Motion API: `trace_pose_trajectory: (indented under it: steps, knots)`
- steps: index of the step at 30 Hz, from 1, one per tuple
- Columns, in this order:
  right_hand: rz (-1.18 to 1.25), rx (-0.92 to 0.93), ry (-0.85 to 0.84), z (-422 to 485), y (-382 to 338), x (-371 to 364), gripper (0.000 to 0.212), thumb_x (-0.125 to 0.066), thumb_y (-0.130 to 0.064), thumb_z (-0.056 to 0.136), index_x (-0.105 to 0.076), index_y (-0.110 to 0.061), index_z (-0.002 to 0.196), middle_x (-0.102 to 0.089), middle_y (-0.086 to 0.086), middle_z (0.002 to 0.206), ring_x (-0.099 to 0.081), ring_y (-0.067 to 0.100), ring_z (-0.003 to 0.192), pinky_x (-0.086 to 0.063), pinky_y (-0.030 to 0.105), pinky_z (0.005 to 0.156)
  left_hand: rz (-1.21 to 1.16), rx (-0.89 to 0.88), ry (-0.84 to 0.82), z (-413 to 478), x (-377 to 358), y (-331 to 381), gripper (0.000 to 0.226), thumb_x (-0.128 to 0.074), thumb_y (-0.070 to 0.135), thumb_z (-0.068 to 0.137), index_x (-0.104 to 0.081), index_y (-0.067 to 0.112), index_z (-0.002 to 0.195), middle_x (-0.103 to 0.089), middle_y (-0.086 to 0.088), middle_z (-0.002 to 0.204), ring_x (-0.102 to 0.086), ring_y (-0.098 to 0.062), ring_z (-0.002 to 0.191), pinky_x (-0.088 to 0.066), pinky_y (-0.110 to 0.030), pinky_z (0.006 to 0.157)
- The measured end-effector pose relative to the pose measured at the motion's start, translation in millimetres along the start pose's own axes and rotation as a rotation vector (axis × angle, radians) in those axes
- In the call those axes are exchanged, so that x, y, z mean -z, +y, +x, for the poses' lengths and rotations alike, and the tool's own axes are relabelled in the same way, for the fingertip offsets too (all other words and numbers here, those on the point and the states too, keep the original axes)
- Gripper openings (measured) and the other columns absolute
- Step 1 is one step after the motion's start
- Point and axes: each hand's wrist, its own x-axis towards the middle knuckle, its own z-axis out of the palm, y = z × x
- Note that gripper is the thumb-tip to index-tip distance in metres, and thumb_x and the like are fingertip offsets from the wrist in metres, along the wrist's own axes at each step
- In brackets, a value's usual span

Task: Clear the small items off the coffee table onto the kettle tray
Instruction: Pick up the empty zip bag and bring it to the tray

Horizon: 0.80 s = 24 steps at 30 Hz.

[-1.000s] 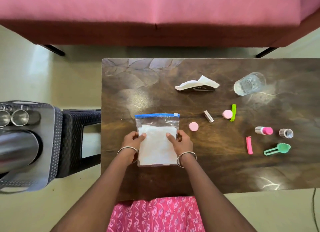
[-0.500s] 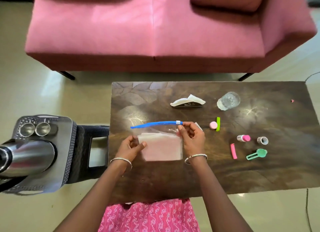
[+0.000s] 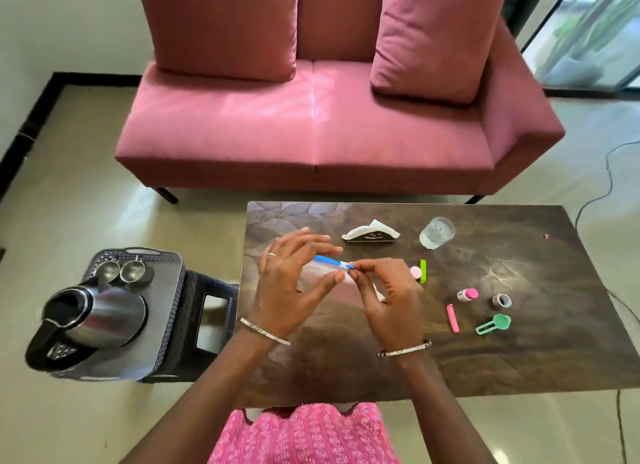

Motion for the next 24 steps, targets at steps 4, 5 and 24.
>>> trace_pose_trajectory:
  steps: [4,5,24]
  knots:
    - [-0.022,0.089,0.009,-3.2,-27.2,7.3,0.016,-0.073,-0.014,0.084,-0.066,-0.027,0.090,-0.065,-0.016,0.089,-0.060,0.012,0.087,-0.050,0.031,0.075,0.045,-0.070,0.036,-6.4,7.8,13.9,0.015,-0.067,0.043,0.084,-0.072,0.033,0.093,-0.069,0.022,0.103,-0.050,-0.003,0.127,-0.031,-0.054,0.105]
    - [-0.026,0.089,0.014,-4.6,-32.9,8.4,0.014,-0.073,-0.013,0.083,-0.068,-0.025,0.088,-0.066,-0.016,0.087,-0.059,0.013,0.087,-0.051,0.034,0.074,0.050,-0.078,0.055,-8.6,9.5,14.5,0.013,-0.067,0.042,0.085,-0.072,0.032,0.091,-0.070,0.022,0.100,-0.051,-0.002,0.125,-0.031,-0.054,0.106]
    - [0.093,-0.101,0.143,4.5,-45.5,36.5,0.014,-0.077,-0.006,0.080,-0.071,-0.019,0.082,-0.065,-0.016,0.083,-0.060,0.020,0.089,-0.050,0.037,0.081,0.267,0.110,0.124,-39.2,67.9,-25.3,0.026,-0.054,0.044,0.090,-0.069,0.023,0.089,-0.069,0.011,0.096,-0.065,-0.016,0.099,-0.046,-0.052,0.089]
